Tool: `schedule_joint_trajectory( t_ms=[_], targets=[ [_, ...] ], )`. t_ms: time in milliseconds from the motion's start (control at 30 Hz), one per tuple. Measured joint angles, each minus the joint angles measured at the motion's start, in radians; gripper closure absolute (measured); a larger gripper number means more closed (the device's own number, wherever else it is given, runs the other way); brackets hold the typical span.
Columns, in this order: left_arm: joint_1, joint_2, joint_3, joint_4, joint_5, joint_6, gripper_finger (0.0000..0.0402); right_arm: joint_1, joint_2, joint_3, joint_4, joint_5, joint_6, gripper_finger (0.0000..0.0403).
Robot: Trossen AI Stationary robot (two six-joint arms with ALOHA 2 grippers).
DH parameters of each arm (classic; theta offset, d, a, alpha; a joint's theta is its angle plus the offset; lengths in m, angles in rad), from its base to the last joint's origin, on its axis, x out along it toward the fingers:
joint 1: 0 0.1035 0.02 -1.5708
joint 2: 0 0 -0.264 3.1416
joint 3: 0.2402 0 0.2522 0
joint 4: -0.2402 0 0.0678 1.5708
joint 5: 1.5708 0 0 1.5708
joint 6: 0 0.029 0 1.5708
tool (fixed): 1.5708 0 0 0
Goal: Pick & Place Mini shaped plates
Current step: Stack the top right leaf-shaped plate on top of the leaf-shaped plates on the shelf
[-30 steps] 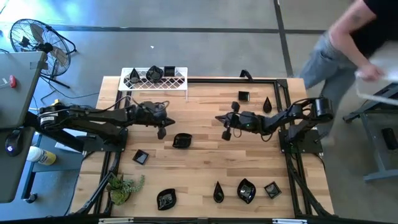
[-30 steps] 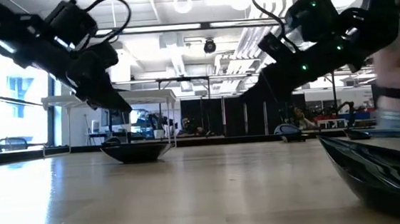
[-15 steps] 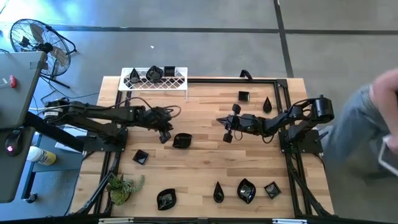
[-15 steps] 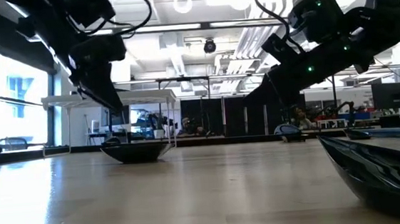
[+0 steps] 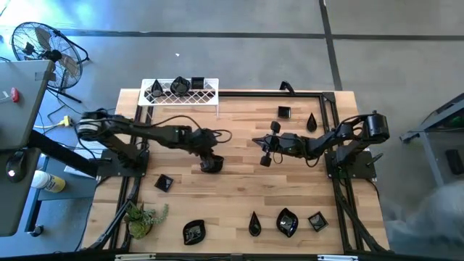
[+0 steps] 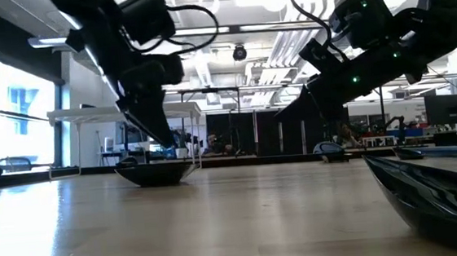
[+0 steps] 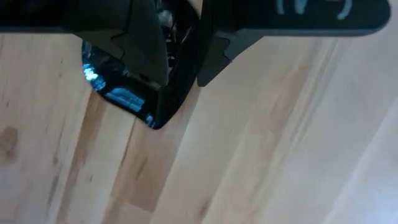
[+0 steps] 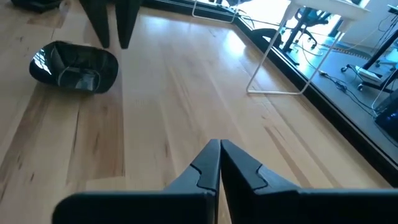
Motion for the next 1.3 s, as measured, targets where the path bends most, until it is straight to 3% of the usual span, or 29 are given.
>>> schedule_joint_trajectory(
  t_ms=[267,1300],
  targets=[
    [0.0,0.095,0.07,-0.066,-0.002,0.085,0.0318,0.0,0.0,0.0,0.0,0.0,0.001,0.0397],
    [0.001,0.126,0.071,-0.106,0.04,0.15,0.0318,0.0,0.0,0.0,-0.004,-0.001,0.0,0.0394]
  ],
)
